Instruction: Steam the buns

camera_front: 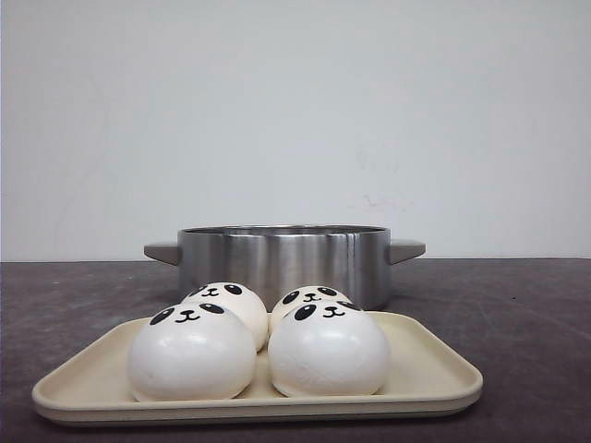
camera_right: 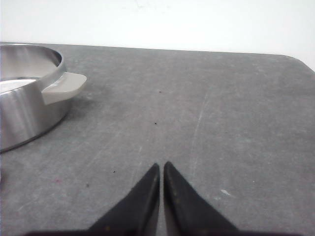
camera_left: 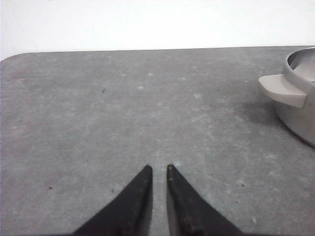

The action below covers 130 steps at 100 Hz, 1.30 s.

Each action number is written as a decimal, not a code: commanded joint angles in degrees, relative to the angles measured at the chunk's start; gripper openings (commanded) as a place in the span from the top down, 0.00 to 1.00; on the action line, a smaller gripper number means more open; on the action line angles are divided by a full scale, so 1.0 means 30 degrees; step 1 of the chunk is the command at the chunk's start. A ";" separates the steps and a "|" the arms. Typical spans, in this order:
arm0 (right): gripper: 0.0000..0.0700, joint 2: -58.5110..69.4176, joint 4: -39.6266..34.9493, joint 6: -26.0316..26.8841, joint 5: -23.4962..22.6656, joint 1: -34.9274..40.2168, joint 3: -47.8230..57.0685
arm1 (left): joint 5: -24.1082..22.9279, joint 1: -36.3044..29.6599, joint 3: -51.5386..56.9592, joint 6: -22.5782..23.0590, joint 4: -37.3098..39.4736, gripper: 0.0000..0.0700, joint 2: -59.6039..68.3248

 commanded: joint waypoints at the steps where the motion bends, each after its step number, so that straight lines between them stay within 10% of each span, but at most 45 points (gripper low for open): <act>1: 0.99 -0.0015 0.0226 0.0131 -0.0007 0.0000 -0.0058 | 0.0007 0.0029 -0.0350 0.0131 -0.0087 0.99 -0.0036; 101: 0.99 -0.0015 0.0226 0.0138 -0.0007 0.0000 -0.0058 | 0.0007 0.0029 -0.0350 0.0131 -0.0095 0.99 -0.0036; 130: 0.99 -0.0015 0.1326 0.3621 -0.0248 0.0015 -0.0044 | 0.0066 0.0022 -0.0350 -0.0918 0.0124 0.99 -0.0036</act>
